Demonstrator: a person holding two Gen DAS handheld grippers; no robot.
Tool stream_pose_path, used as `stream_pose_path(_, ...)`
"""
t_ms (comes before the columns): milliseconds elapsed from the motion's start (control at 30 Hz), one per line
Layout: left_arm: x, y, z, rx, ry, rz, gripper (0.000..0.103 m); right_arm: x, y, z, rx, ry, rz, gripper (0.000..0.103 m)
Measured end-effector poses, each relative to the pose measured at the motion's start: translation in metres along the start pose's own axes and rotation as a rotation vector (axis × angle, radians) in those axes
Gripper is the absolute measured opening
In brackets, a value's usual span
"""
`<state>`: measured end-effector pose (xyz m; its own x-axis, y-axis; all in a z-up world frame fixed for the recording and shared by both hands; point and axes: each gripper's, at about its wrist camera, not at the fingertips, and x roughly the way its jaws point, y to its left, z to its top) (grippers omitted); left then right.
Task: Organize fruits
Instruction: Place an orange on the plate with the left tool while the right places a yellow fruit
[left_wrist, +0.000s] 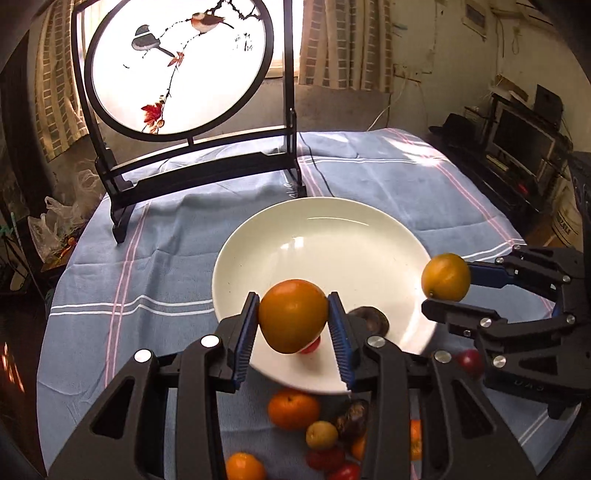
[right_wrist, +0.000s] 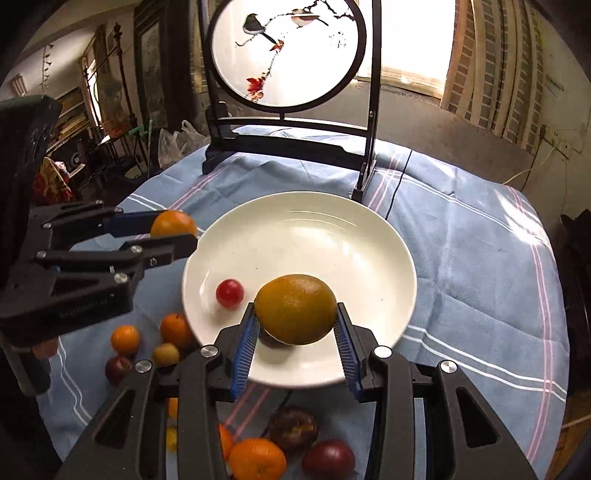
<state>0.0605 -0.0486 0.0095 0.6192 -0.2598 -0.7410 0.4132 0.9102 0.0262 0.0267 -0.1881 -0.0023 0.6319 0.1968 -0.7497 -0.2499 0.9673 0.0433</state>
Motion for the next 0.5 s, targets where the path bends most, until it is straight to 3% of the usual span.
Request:
stream_pose_path(200, 0.059, 0.005, 0.008, -0.006, 0.124, 0.05, 0.037, 0.056, -0.017, 0.019, 0.052, 0.086, -0.04, 0.041)
stream_pose_path(400, 0.085, 0.012, 0.009, -0.024, 0.175, 0.036, 0.037, 0.085, -0.025, 0.021, 0.081, 0.13, -0.042, 0.043)
stream_pose_path(500, 0.083, 0.015, 0.009, -0.041, 0.157, 0.041, 0.051, 0.079, -0.028, 0.021, 0.104, 0.099, -0.048, 0.05)
